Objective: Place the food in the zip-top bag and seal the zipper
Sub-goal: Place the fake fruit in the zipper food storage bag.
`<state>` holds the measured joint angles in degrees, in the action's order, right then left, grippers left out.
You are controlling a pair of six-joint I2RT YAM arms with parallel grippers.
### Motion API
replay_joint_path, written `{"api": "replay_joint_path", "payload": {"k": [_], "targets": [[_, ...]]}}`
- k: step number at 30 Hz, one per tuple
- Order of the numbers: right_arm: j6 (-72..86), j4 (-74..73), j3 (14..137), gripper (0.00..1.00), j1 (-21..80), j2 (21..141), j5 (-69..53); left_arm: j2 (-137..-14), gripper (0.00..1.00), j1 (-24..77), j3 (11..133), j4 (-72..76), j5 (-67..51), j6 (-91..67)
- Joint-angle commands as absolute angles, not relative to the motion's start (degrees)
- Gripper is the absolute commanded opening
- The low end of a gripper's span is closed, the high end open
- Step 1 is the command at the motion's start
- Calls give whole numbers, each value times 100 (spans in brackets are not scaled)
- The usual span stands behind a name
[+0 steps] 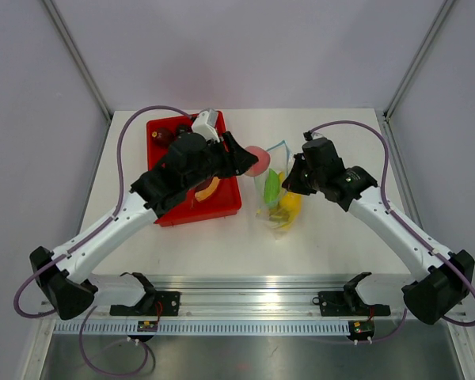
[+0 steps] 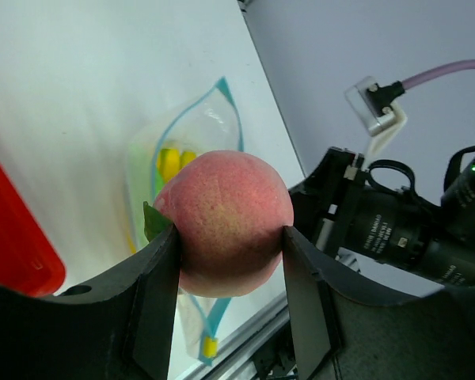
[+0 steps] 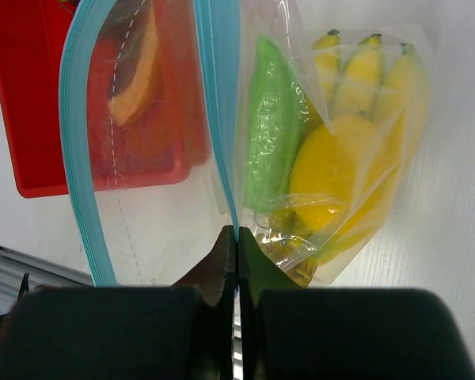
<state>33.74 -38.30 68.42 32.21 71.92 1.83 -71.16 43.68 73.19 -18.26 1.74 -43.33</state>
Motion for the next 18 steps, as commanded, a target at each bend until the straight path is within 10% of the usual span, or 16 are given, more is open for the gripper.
{"api": "replay_joint_path", "payload": {"k": [1, 8, 12, 18], "targets": [[3445, -3639, 7013, 0, 3234, 7198, 53, -7487, 24, 4473, 7699, -1354, -316, -4333], [3542, -3612, 7005, 0, 3226, 7023, -176, -8340, 27, 4570, 8165, -1476, -492, -4403], [3568, -3683, 6970, 0, 3234, 6873, -88, -8692, 78, 4588, 8367, -1722, -562, -4316], [3542, -3770, 6961, 0, 3243, 6733, -35, -8640, 99, 4597, 8745, -2021, -660, -4114]]}}
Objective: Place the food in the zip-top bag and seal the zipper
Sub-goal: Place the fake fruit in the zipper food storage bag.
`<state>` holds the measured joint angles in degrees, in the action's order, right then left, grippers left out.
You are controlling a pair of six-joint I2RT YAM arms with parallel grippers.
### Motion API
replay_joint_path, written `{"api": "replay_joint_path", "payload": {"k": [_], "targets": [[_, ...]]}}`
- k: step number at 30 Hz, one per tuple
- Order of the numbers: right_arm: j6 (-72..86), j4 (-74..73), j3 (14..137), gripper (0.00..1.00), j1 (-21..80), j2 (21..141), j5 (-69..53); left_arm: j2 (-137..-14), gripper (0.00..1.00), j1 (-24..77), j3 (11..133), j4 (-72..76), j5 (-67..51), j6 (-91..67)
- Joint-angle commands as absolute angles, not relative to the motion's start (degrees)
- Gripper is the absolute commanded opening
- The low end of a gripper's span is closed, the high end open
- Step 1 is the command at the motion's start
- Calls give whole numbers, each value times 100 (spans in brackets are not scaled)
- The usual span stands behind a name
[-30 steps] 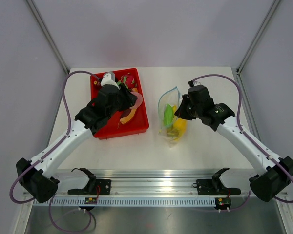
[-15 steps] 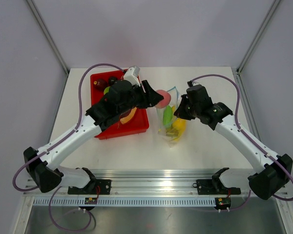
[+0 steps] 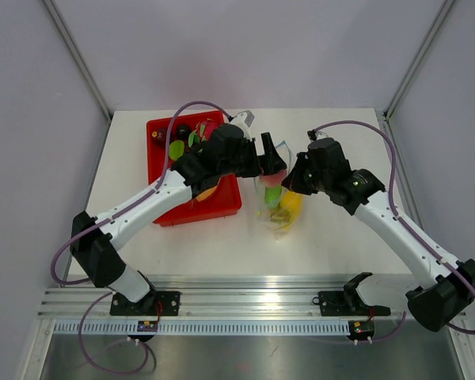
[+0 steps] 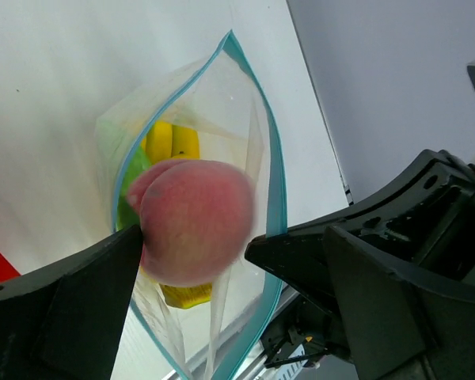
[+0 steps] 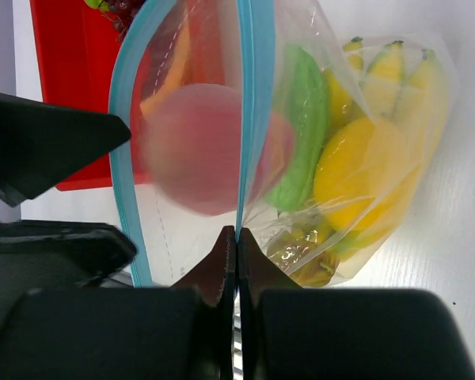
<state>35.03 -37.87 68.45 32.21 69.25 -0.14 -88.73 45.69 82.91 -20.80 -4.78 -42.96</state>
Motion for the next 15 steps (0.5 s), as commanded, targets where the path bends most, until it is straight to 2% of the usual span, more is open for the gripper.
{"api": "replay_joint_path", "payload": {"k": [1, 3, 9, 15], "targets": [[3542, -3779, 6961, 0, 3234, 6724, -35, -8587, 99, 4597, 8789, -2065, -607, -3965], [3533, -3806, 6917, 0, 3234, 6689, 123, -8369, 98, 4597, 8903, -2232, -414, -3763], [3524, -3867, 6847, 0, 3243, 6618, 158, -7919, 82, 4386, 8842, -2434, 237, -3498], [3437, -4078, 7013, 0, 3243, 6522, 167, -7945, 79, 3053, 8508, -2513, 254, -3717]]}}
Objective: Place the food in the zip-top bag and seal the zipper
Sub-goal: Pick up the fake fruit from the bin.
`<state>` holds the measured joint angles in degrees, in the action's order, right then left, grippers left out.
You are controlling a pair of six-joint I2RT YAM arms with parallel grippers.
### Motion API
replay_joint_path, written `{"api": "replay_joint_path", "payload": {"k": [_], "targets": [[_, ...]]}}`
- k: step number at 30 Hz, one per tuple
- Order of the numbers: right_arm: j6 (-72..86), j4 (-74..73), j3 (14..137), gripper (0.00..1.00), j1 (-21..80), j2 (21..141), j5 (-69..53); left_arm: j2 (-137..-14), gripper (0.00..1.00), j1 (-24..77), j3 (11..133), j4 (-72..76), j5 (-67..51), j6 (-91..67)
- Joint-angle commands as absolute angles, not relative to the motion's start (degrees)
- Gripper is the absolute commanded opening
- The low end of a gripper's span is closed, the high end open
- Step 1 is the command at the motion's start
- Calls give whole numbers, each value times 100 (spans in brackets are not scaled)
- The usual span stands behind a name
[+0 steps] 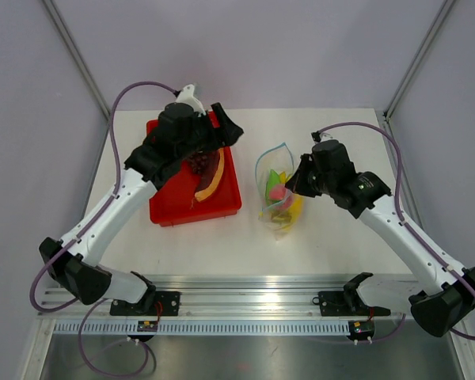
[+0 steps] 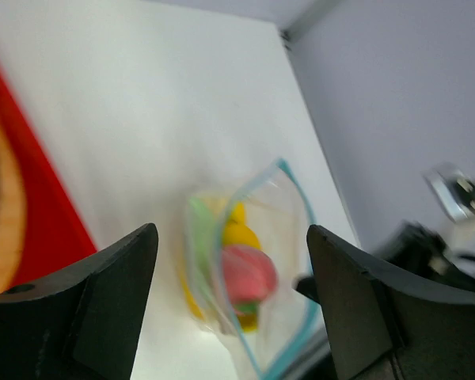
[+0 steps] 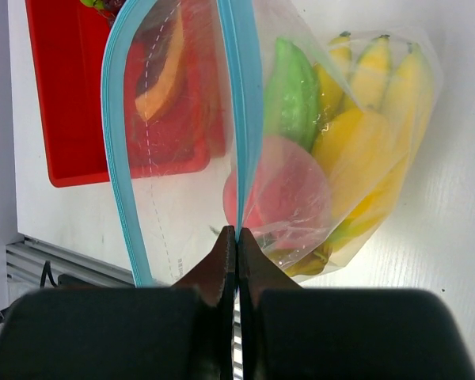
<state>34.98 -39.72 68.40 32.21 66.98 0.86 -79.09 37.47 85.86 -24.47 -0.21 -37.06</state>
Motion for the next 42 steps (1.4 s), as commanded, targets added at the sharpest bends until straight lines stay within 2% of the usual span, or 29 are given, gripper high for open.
{"api": "replay_joint_path", "payload": {"k": [1, 3, 7, 10, 13, 21, 26, 29, 30, 34, 42], "targets": [[3402, -4122, 7057, 0, 3234, 6530, 141, -8111, 79, 2885, 8499, -2618, 324, -3726], [3349, -4245, 7180, 0, 3234, 6530, 88, -8296, 80, 2594, 8586, -2812, 570, -3700], [3296, -4306, 7198, 0, 3243, 6460, 158, -8919, 96, 2137, 8929, -3294, 1825, -3463], [3235, -4307, 7207, 0, 3243, 6565, 202, -9526, 95, 1838, 9403, -3585, 2274, -3515], [3199, -4298, 7198, 0, 3234, 6653, 193, -10036, 90, 1583, 9624, -3543, 2723, -3647], [2883, -4456, 7488, 0, 3234, 6987, 668, -11609, 85, 827, 10915, -3938, 2707, -3673], [2786, -4421, 7567, 0, 3226, 7303, 651, -11663, 80, 659, 10425, -3095, 2751, -4148], [2760, -4395, 7620, 0, 3234, 7453, 633, -11873, 82, 624, 10423, -2857, 2795, -4368], [2760, -4377, 7629, 0, 3234, 7479, 642, -11944, 86, 615, 10476, -2883, 2838, -4499], [2716, -4368, 7690, 0, 3226, 7602, 668, -12181, 91, 598, 10556, -2805, 2786, -4754], [2742, -4377, 7691, 1, 3226, 7690, 694, -12287, 91, 598, 10302, -2760, 2637, -5150]]}}
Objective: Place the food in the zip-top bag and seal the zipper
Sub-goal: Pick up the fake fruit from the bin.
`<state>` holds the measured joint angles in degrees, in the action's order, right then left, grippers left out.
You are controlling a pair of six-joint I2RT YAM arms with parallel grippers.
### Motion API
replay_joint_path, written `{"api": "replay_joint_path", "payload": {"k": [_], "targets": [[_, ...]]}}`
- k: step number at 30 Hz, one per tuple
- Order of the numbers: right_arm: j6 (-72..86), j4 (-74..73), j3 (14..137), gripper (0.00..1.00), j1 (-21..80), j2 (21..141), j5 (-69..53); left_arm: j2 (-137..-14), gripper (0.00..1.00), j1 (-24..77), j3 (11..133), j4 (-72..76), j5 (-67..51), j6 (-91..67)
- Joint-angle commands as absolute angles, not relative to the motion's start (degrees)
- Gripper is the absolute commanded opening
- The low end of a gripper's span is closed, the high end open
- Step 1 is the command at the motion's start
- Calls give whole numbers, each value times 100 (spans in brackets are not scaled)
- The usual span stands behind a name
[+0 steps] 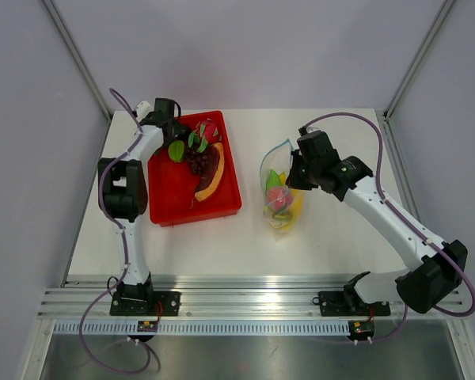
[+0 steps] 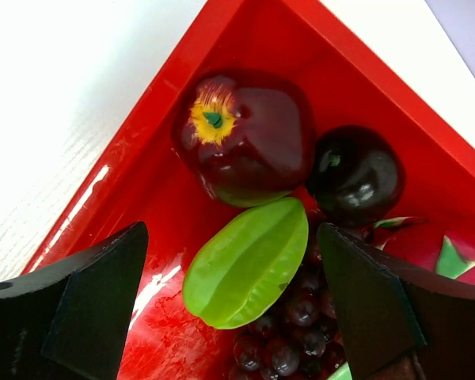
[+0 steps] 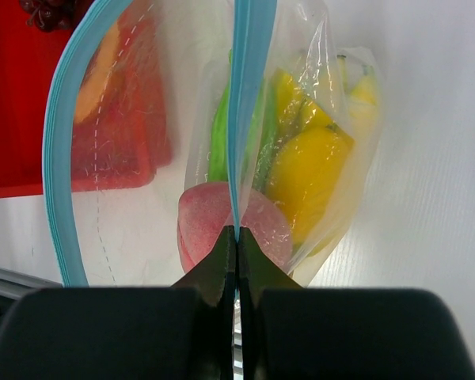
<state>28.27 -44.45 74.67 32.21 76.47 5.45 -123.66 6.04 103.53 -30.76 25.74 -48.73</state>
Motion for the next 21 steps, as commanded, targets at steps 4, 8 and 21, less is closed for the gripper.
{"api": "replay_joint_path", "payload": {"k": [4, 8, 21], "targets": [[2733, -4351, 7717, 0, 3234, 7734, 650, -12331, 91, 598, 10090, -2593, 2418, -5063], [2751, -4350, 7725, 0, 3234, 7743, 633, -12410, 91, 598, 10064, -2523, 2241, -4984], [2839, -4350, 7682, 1, 3234, 7690, 563, -12603, 97, 598, 9879, -2276, 1644, -4702]]}}
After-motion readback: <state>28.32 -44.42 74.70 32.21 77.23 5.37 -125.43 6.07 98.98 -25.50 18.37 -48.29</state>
